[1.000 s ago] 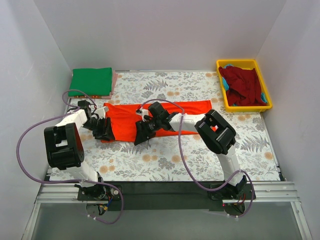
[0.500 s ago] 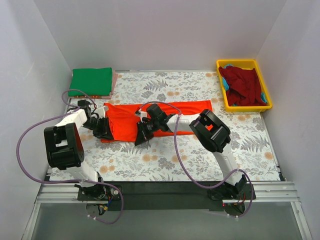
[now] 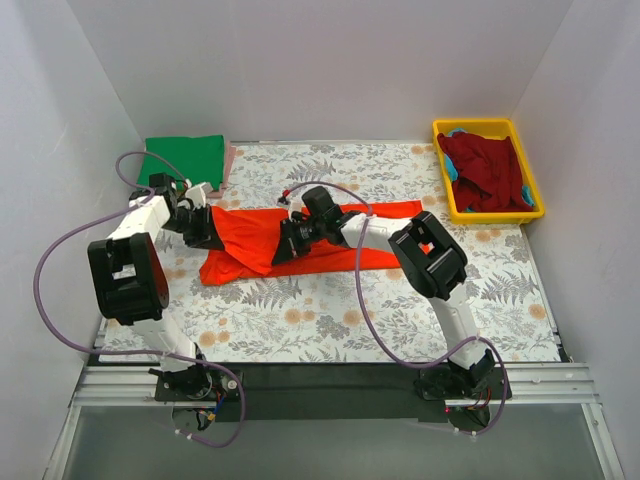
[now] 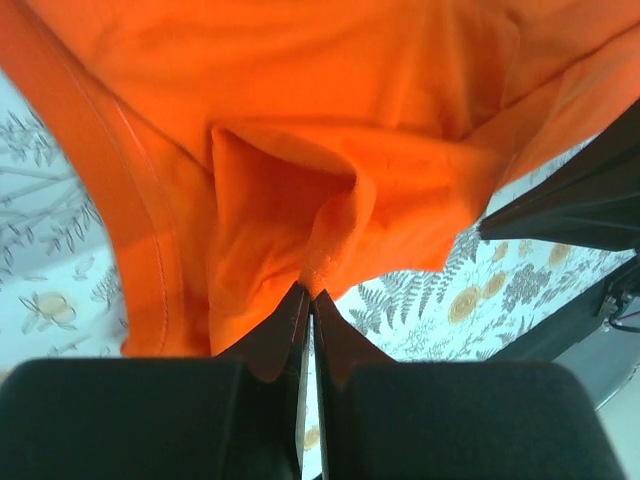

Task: Fold and stack the t-shirts
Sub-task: Fold the tshirt

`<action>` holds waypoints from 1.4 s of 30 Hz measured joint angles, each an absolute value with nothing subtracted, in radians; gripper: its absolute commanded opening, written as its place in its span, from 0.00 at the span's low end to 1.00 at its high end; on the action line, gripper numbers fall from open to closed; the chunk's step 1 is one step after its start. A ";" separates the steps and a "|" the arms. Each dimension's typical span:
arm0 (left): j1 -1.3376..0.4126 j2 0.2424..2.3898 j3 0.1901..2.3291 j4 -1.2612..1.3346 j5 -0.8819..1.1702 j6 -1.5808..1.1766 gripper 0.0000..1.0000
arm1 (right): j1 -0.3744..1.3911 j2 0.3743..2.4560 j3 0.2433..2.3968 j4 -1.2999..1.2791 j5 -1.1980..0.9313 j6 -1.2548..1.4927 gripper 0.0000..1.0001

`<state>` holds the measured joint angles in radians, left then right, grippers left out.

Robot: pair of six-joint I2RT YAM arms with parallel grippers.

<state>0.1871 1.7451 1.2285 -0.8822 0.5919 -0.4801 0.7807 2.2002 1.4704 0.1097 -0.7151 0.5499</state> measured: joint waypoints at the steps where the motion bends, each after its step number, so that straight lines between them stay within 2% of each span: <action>1: 0.187 1.761 1.246 -0.882 0.596 -0.483 0.00 | 0.772 2.200 1.481 0.110 -0.716 0.550 0.01; 7: 0.187 1.863 1.375 -0.860 0.638 -0.519 0.00 | 0.732 2.204 1.552 0.110 -0.723 0.546 0.01; 9: 0.187 1.900 1.420 -0.849 0.651 -0.533 0.00 | 0.730 2.216 1.586 0.114 -0.732 0.541 0.11; 10: 0.187 1.919 1.438 -0.841 0.659 -0.541 0.00 | 0.730 2.219 1.591 0.116 -0.734 0.538 0.20; 12: 0.187 1.955 1.470 -0.831 0.675 -0.559 0.00 | 0.728 2.220 1.592 0.114 -0.738 0.521 0.25; 18: 0.187 2.052 1.510 -0.784 0.742 -0.638 0.00 | 0.714 2.193 1.536 0.100 -0.713 0.416 0.25; 22: 0.187 2.098 1.517 -0.737 0.779 -0.703 0.00 | 0.704 2.145 1.480 0.039 -0.675 0.311 0.20; 26: 0.187 2.128 1.538 -0.697 0.794 -0.764 0.00 | 0.697 2.074 1.422 -0.013 -0.642 0.216 0.18; 29: 0.187 2.128 1.538 -0.675 0.792 -0.794 0.22 | 0.697 2.042 1.398 -0.043 -0.617 0.163 0.17; 36: 0.188 2.023 1.417 -0.636 0.743 -0.804 0.29 | 0.694 2.038 1.391 -0.135 -0.505 0.054 0.15; 38: 0.188 1.935 1.348 -0.635 0.736 -0.790 0.35 | 0.691 2.038 1.391 -0.154 -0.466 0.025 0.16; 39: 0.188 1.889 1.320 -0.635 0.736 -0.783 0.41 | 0.688 2.038 1.391 -0.162 -0.448 0.015 0.16; 42: 0.180 1.765 1.248 -0.638 0.744 -0.770 0.47 | 0.677 2.044 1.394 -0.178 -0.403 -0.007 0.18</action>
